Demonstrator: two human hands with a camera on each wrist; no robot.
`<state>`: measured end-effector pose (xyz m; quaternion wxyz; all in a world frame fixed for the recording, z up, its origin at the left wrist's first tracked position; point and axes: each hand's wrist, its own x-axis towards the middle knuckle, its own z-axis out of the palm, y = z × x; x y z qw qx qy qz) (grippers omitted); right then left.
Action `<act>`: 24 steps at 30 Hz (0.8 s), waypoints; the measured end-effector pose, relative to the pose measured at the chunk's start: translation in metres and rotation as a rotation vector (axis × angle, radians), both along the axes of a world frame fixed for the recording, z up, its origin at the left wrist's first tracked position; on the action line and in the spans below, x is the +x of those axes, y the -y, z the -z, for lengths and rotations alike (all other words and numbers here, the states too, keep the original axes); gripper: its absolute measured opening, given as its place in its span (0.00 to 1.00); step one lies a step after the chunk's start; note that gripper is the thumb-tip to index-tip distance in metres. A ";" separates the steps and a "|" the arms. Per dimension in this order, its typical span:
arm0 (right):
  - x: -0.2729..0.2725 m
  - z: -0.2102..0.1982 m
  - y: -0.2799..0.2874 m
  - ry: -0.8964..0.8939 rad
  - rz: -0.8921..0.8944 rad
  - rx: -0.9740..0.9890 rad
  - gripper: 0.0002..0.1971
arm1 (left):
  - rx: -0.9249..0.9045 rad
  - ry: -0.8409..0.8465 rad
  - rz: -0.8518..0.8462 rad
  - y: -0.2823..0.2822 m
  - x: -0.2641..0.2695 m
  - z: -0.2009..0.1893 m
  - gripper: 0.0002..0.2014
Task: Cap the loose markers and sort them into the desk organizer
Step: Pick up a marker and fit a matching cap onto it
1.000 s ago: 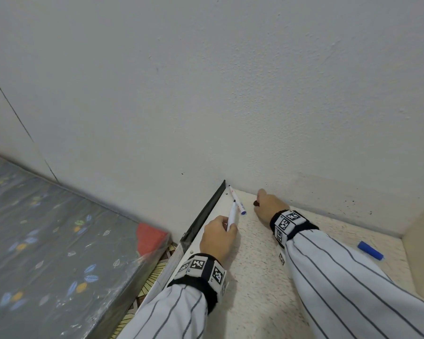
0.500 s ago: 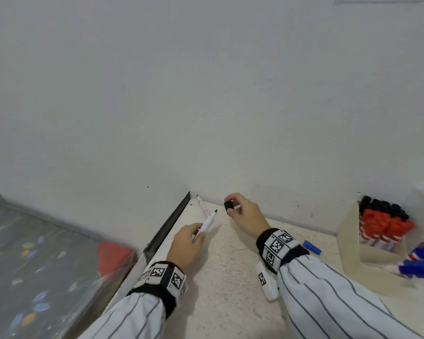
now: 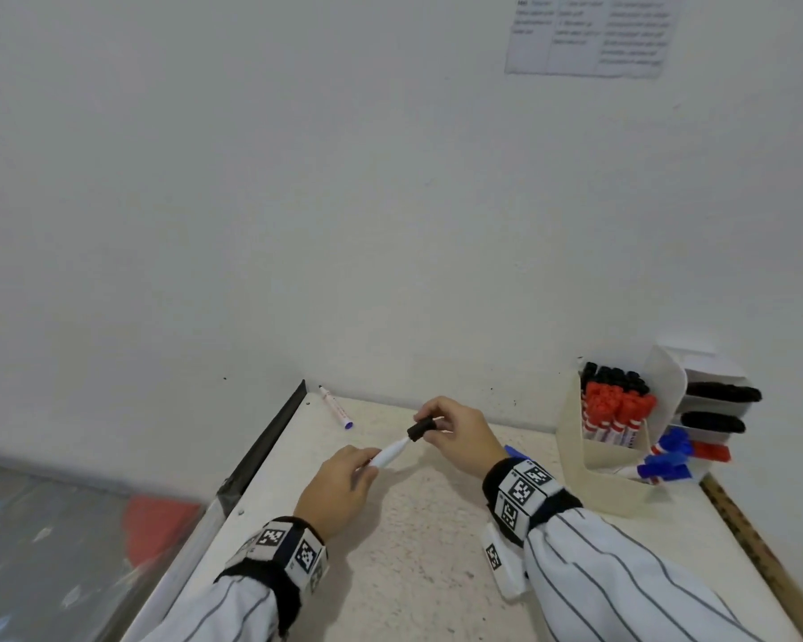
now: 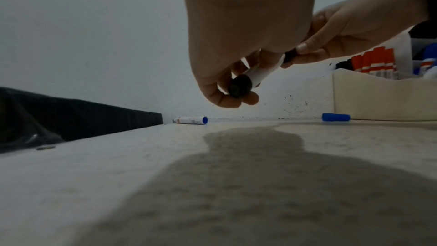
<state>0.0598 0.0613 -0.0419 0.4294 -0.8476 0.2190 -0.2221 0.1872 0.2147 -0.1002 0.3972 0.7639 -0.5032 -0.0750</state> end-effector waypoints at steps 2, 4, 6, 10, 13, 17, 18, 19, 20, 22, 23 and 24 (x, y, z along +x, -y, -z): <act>-0.010 0.000 0.002 -0.043 -0.018 -0.023 0.18 | 0.003 0.006 0.011 0.003 -0.009 -0.002 0.14; -0.017 0.001 0.003 -0.083 -0.021 -0.037 0.18 | 0.010 0.000 0.057 0.007 -0.017 -0.004 0.14; -0.025 0.004 0.003 -0.089 0.012 0.013 0.15 | 0.002 -0.011 0.084 0.013 -0.026 -0.005 0.15; -0.037 0.008 -0.001 -0.209 0.041 0.058 0.07 | -0.017 -0.065 0.102 0.017 -0.040 -0.004 0.13; -0.040 0.016 0.000 -0.292 0.072 0.003 0.22 | -0.039 -0.059 0.125 0.020 -0.047 -0.002 0.14; -0.038 0.024 0.000 -0.303 0.118 0.001 0.24 | -0.048 -0.082 0.082 0.022 -0.048 0.001 0.12; -0.037 0.025 0.001 -0.292 0.129 0.007 0.24 | -0.056 -0.100 0.081 0.023 -0.049 0.001 0.12; -0.036 0.024 0.000 -0.276 0.139 0.017 0.24 | -0.062 -0.104 0.086 0.022 -0.049 0.001 0.11; -0.036 0.023 0.000 -0.262 0.144 0.029 0.23 | -0.068 -0.097 0.094 0.022 -0.050 0.000 0.12; -0.034 0.021 -0.001 -0.248 0.142 0.048 0.23 | -0.074 -0.104 0.094 0.020 -0.051 -0.003 0.12; -0.034 0.019 -0.001 -0.242 0.138 0.048 0.23 | -0.069 -0.127 0.092 0.019 -0.051 -0.006 0.13; -0.034 0.017 -0.001 -0.234 0.133 0.047 0.22 | -0.061 -0.147 0.093 0.018 -0.051 -0.008 0.13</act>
